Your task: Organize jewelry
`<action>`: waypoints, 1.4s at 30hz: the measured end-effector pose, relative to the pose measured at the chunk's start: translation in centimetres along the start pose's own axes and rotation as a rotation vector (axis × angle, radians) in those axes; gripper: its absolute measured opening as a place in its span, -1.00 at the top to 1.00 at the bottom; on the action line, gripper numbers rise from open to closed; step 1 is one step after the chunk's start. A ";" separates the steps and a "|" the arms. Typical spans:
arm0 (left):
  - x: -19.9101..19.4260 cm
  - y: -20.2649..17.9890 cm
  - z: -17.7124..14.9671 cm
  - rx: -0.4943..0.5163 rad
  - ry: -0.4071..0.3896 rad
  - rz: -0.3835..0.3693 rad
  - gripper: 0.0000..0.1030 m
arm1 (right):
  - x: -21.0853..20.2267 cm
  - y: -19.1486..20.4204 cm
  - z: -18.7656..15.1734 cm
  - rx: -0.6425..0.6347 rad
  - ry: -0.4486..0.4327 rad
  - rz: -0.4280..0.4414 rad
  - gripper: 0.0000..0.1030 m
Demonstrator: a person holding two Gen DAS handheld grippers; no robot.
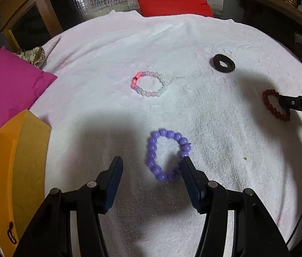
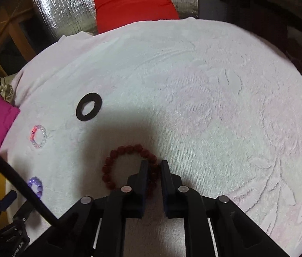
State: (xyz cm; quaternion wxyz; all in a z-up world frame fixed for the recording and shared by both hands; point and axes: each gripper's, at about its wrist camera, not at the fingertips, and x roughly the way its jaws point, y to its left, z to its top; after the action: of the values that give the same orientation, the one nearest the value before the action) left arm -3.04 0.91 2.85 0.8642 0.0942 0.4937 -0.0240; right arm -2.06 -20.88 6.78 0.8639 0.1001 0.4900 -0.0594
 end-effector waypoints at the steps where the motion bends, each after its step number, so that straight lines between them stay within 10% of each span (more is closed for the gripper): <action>1: 0.1 0.0 0.0 -0.003 0.004 -0.005 -0.11 | -0.1 0.0 0.0 0.000 -0.007 -0.006 0.75; 16: 0.6 -2.5 -0.1 0.001 -0.001 -0.084 -0.05 | -0.4 -1.3 -0.5 0.023 0.006 0.010 0.74; 22: 0.7 -2.6 0.4 -0.021 -0.014 -0.108 0.50 | -0.4 -1.1 -0.6 0.012 -0.008 0.007 0.75; 42: 0.4 -1.4 0.4 -0.091 0.002 -0.168 0.49 | -0.2 0.0 -0.6 0.049 -0.031 -0.043 0.75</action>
State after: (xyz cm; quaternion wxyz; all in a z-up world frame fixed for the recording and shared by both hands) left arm -2.64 -0.56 2.50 0.8619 0.0131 0.5015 -0.0737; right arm -2.64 -20.77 6.67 0.8672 0.1097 0.4771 -0.0915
